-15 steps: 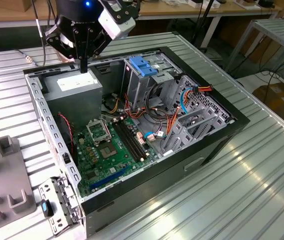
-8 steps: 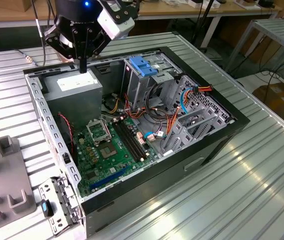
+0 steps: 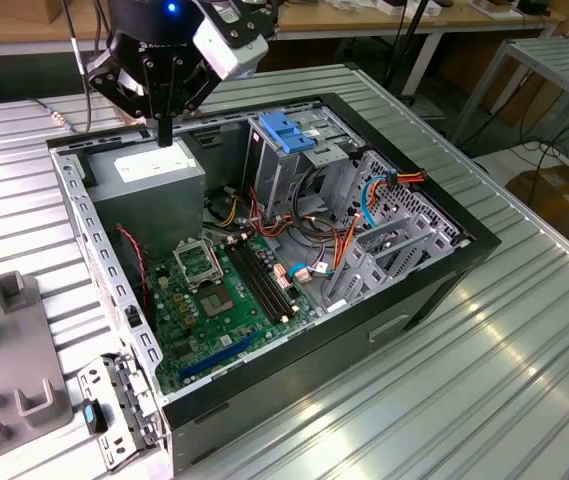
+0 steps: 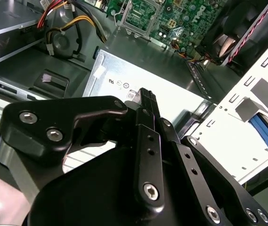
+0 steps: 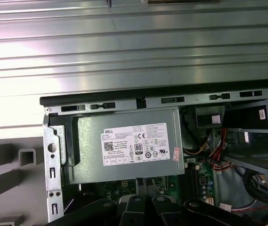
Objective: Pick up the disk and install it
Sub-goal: 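Reach for the disk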
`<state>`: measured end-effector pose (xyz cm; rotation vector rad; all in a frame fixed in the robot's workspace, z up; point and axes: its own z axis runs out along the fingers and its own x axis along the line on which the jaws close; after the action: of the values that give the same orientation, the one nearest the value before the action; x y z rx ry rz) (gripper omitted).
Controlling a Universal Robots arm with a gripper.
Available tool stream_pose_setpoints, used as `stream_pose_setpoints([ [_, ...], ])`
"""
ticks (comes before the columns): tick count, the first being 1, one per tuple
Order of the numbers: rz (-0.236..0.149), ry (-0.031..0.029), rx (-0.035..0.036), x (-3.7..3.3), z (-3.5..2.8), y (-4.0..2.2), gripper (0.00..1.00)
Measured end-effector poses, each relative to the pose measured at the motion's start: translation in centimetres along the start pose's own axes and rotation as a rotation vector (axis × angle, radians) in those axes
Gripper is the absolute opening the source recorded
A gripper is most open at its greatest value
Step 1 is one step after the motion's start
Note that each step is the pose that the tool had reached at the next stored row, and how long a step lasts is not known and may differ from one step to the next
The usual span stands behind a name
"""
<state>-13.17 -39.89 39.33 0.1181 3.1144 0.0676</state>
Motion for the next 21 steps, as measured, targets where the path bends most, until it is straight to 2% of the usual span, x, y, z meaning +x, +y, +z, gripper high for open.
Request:
stream_pose_setpoints([
  [21,0.0,0.0003,0.0,0.6,-0.01,-0.04,0.11],
])
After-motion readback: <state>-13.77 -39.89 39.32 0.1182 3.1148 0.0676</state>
